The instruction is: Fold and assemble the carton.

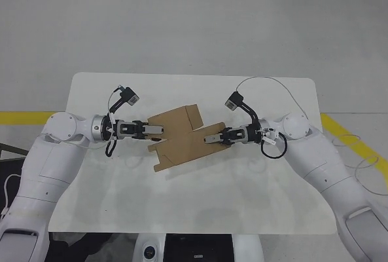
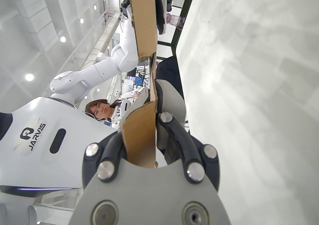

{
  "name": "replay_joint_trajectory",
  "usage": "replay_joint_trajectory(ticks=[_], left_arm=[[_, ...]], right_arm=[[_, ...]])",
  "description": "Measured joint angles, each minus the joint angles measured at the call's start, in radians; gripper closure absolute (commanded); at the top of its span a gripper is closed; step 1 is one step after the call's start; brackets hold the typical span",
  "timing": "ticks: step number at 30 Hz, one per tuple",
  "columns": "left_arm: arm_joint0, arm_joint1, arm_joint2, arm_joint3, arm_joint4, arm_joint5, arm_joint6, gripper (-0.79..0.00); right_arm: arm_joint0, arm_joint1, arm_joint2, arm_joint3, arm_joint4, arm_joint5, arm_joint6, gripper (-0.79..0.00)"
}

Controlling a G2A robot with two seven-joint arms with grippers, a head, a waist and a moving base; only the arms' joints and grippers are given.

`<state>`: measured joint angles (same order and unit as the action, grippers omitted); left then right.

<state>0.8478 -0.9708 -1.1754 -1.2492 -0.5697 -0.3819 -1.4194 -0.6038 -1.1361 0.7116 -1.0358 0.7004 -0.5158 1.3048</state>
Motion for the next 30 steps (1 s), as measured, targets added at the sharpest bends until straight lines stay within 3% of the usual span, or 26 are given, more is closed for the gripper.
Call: replay_joint_trajectory(ticks=[30], left_arm=[[0.032, 0.016, -0.063, -0.078, -0.032, 0.049, -0.007, -0.785]], right_arm=[[0.039, -0.001, -0.080, 0.089, -0.018, -0.078, -0.078, 0.000]])
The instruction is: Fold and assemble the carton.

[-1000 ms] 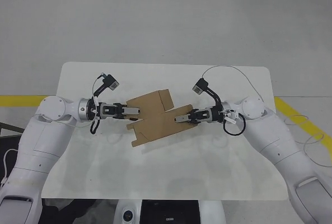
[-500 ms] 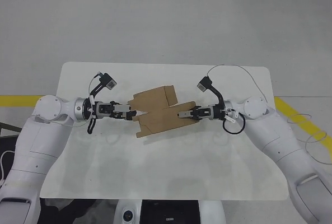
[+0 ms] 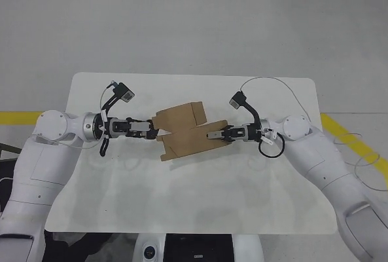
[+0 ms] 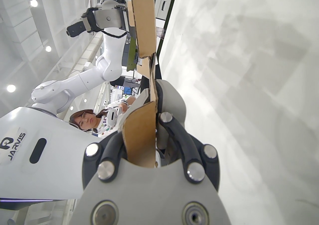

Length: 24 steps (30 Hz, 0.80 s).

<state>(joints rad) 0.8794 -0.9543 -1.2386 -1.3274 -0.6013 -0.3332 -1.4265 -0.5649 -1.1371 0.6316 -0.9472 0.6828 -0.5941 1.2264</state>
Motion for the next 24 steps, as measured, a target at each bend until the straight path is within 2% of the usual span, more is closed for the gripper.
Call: replay_joint_trajectory(ticks=[24], left_arm=[[-0.052, -0.012, 0.031, 0.047, -0.016, 0.024, 0.037, -0.785]], right_arm=[[-0.018, 0.005, -0.011, -0.050, 0.050, 0.003, 0.003, 0.000]])
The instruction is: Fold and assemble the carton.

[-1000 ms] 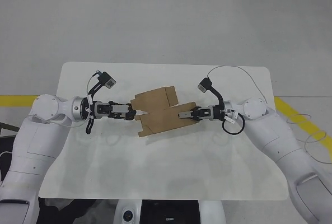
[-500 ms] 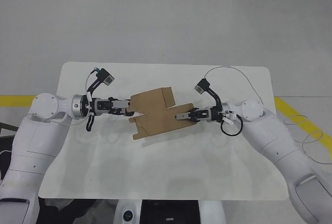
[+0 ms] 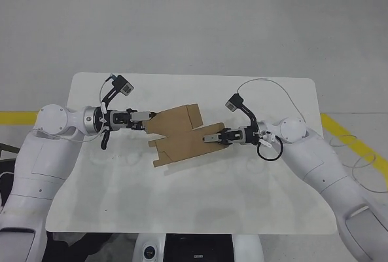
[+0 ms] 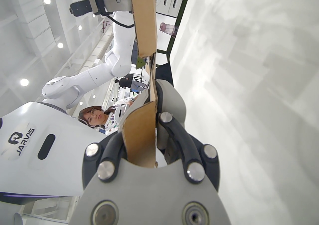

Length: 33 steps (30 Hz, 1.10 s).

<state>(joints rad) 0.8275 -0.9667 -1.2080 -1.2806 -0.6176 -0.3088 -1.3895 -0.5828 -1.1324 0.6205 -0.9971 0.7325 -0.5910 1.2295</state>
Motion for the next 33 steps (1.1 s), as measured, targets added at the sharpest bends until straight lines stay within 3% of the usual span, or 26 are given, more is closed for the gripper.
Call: replay_joint_trajectory(ticks=[9, 21, 27, 33], left_arm=[[-0.001, -0.006, 0.016, 0.024, 0.010, 0.008, 0.036, -0.785], [-0.002, -0.011, 0.025, 0.056, 0.020, 0.026, 0.071, -0.570], [-0.003, -0.011, 0.029, 0.063, 0.050, 0.019, 0.070, -0.536], [0.000, -0.010, 0.032, 0.062, 0.085, 0.010, 0.078, -0.339]], right_arm=[[-0.001, -0.002, 0.000, 0.003, 0.010, -0.008, -0.008, 0.000], [0.003, -0.007, -0.002, 0.009, 0.000, -0.021, -0.022, 0.000], [0.006, -0.006, -0.002, 0.013, -0.002, -0.027, -0.027, 0.000], [0.006, -0.005, -0.001, 0.014, -0.002, -0.030, -0.030, 0.000]])
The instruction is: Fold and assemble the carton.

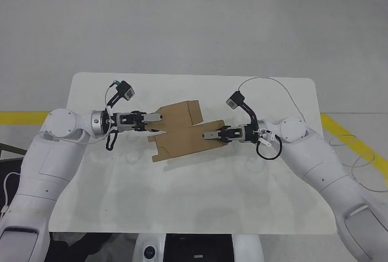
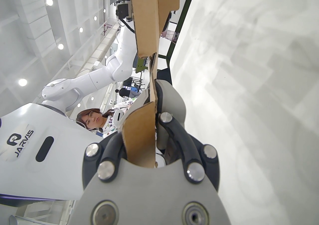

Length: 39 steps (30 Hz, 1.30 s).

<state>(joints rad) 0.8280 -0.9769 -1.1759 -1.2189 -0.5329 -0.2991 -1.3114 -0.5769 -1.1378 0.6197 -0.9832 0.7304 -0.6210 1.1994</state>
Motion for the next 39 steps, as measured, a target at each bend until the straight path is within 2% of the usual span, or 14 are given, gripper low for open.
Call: replay_joint_trajectory(ticks=[2, 4, 11, 20, 24, 27, 38, 39], left_arm=[[0.001, 0.000, 0.000, 0.001, 0.004, 0.000, 0.003, -0.283], [0.002, 0.000, -0.001, 0.002, 0.005, 0.002, 0.006, -0.262], [0.002, 0.001, -0.005, 0.006, 0.011, 0.006, 0.009, -0.296], [0.002, 0.000, 0.001, 0.007, 0.033, 0.002, 0.016, -0.219], [0.001, -0.001, 0.003, 0.013, 0.039, 0.003, 0.023, -0.117], [0.000, -0.001, 0.003, 0.018, 0.040, 0.004, 0.027, 0.000], [-0.002, -0.002, 0.001, 0.022, 0.042, 0.001, 0.032, 0.000], [-0.001, -0.002, 0.001, 0.022, 0.043, 0.001, 0.033, 0.000]], right_arm=[[0.000, 0.000, 0.000, 0.001, -0.001, -0.001, -0.001, 0.000], [-0.001, 0.001, -0.001, 0.003, -0.004, -0.003, -0.003, 0.000], [0.000, 0.001, -0.005, 0.005, -0.011, -0.005, -0.005, 0.000], [0.004, 0.001, -0.007, 0.004, -0.009, -0.008, -0.008, 0.000], [0.005, 0.001, -0.009, 0.006, -0.009, -0.010, -0.010, 0.000], [0.005, 0.001, -0.010, 0.006, -0.009, -0.012, -0.012, 0.000], [0.009, 0.000, -0.016, 0.007, -0.015, -0.015, -0.015, 0.000], [0.010, 0.000, -0.017, 0.008, -0.015, -0.015, -0.015, -0.163]])
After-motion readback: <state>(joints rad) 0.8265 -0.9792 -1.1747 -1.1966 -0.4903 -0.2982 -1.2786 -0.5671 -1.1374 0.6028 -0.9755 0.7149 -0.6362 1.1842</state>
